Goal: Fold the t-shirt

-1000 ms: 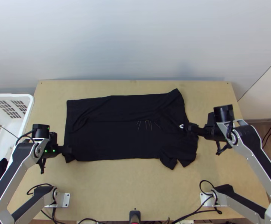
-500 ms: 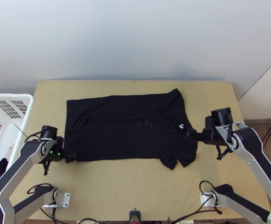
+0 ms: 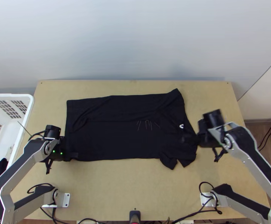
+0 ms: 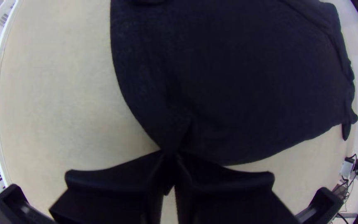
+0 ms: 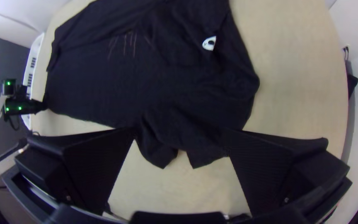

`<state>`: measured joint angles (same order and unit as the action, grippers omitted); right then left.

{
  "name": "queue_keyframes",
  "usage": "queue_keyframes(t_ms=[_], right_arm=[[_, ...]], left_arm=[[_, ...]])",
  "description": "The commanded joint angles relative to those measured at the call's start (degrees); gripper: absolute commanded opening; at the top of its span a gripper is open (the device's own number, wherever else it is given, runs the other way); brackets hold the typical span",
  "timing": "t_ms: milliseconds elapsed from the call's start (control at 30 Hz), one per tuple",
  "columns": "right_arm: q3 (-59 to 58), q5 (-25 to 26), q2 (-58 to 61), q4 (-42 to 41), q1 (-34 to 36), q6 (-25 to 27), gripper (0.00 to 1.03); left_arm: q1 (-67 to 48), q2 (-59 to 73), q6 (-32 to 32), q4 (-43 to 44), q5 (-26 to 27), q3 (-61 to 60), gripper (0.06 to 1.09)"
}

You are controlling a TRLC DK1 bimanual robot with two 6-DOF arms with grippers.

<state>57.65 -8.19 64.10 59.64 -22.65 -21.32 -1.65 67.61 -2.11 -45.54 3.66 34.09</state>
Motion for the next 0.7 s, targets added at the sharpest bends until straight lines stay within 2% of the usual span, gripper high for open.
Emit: queue_keyframes(t_ms=[0, 200, 533, 600, 667], right_arm=[[-4.9, -1.8, 2.2, 2.4, -9.8, 0.1, 0.98], [-9.9, -4.8, 6.7, 1.8, -16.0, -1.2, 0.98], [-12.5, -6.9, 14.0, -6.3, -16.5, -1.2, 0.97], [-12.8, -6.9, 14.9, -7.9, -17.2, -1.4, 0.93], [-13.7, -6.9, 15.5, -10.1, -17.2, -1.7, 0.83]], left_arm=[[-0.6, -2.6, -0.4, 2.5, -0.5, -0.2, 0.10], [1.0, -4.8, -1.0, 1.8, -0.6, 3.2, 0.10], [1.7, -6.1, -1.0, 0.3, -0.6, 7.1, 0.10], [1.8, -6.1, -1.0, 0.3, -0.6, 7.8, 0.10], [2.4, -5.9, -1.0, 0.4, -0.6, 8.2, 0.10]])
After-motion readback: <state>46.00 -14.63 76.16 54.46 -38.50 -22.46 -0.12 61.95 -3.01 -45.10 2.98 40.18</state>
